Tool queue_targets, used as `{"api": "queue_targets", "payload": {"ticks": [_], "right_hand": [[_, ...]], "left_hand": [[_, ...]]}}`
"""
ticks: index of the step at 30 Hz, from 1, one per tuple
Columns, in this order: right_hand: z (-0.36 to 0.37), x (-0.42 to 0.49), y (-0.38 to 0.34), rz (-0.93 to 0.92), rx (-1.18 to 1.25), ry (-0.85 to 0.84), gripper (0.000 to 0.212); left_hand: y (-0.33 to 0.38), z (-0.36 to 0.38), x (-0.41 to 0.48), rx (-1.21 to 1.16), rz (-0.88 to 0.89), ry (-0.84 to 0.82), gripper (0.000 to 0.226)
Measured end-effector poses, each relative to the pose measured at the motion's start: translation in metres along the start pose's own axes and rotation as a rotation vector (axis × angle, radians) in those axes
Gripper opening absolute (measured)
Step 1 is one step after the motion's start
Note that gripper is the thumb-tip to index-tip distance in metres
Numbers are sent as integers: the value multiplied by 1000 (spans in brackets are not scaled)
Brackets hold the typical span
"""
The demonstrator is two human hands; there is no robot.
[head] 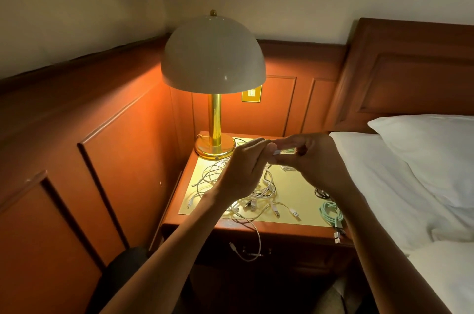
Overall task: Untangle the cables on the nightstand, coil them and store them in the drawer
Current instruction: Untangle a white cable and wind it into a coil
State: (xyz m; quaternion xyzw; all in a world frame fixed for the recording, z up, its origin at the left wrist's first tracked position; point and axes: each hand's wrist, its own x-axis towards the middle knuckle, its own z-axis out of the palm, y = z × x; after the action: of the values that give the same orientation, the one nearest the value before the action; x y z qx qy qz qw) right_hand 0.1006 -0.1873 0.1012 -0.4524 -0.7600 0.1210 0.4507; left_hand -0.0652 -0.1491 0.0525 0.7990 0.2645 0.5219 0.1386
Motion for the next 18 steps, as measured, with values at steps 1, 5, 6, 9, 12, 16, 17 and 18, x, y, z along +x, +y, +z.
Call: {"api": "queue_targets", "payload": {"ticks": [1,5,6,9,12,16,17,18], "right_hand": [[-2,1,0,-16,-21,-9,25],[-3,2,1,-69,-65,15,29],[-1,3,1,-90,-80,36,31],[3,5,3,-129,-108,88,28],[6,6,5,-110,-115,114,22],[5,5,6,-86,-90,82,21],[4,6,6,-72,-92,49,19],[2,7,7,-50,-110,6,18]], "left_hand": [[0,1,1,-11,-8,2,33],[1,6,7,-16,-54,94,33],[2,9,8,-25,-67,134,33],[-1,21,10,1,-109,244,38],[-9,25,14,176,-160,340,54],[-6,17,13,96,-116,236,48],[-4,14,12,124,-103,222,46],[-5,12,11,156,-79,205,43]]}}
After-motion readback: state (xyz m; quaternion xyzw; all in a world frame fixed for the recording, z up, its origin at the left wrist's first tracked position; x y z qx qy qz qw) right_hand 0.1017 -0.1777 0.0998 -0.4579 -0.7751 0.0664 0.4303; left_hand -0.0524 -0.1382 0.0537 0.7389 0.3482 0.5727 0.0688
